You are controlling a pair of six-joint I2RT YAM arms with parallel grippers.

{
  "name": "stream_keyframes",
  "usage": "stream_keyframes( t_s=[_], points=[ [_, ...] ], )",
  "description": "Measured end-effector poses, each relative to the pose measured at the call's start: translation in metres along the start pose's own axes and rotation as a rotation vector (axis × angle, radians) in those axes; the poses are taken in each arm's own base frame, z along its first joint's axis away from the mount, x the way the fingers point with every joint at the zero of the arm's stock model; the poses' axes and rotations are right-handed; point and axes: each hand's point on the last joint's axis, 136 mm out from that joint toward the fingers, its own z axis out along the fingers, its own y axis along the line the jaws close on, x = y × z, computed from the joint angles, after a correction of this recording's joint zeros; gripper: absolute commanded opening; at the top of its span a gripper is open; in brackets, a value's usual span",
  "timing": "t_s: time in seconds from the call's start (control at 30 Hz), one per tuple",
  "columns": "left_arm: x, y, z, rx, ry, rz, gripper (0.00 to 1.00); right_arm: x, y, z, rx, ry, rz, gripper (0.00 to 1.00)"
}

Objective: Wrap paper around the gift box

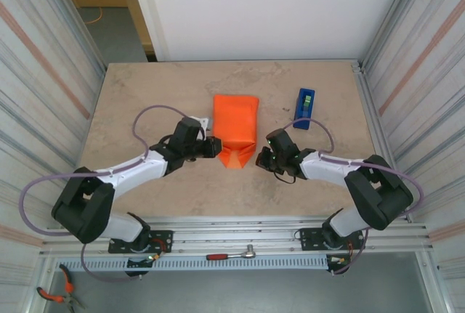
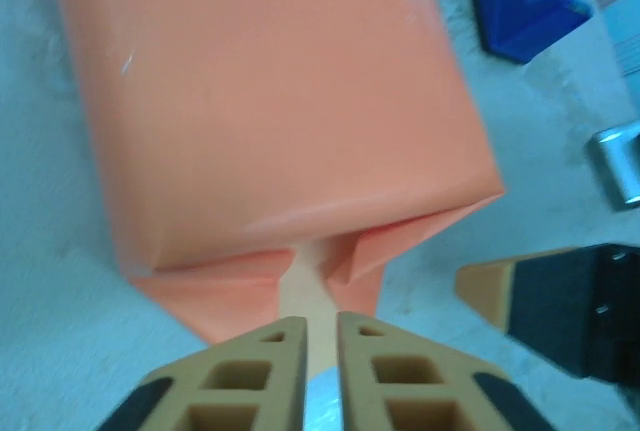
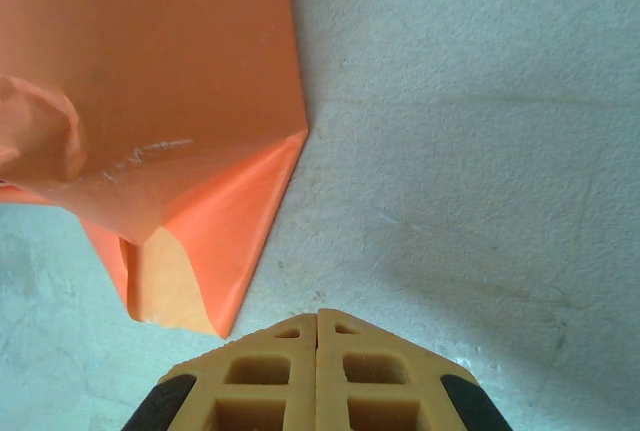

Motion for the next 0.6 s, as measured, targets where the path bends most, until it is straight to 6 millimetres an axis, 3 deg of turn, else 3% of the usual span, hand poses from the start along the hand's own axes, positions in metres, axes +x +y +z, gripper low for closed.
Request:
stream_keyframes(
  t_s=[0.2, 0.37, 0.6],
  points=[
    [0.019, 0.012, 0.018, -0.019, 0.063, -0.01, 0.09, 0.0, 0.001, 0.011, 0.005, 0.026, 0.005, 0.0],
    [0.03, 0.02, 0.037, -0.032, 0.109, -0.013, 0.09, -0.007, 0.018, 0.023, -0.018, 0.03, -0.002, 0.0],
    [0.039, 0.016, 0.059, -0.027, 0.143, 0.006, 0.08, -0.013, 0.035, 0.035, -0.064, 0.024, -0.011, 0.0]
  ],
)
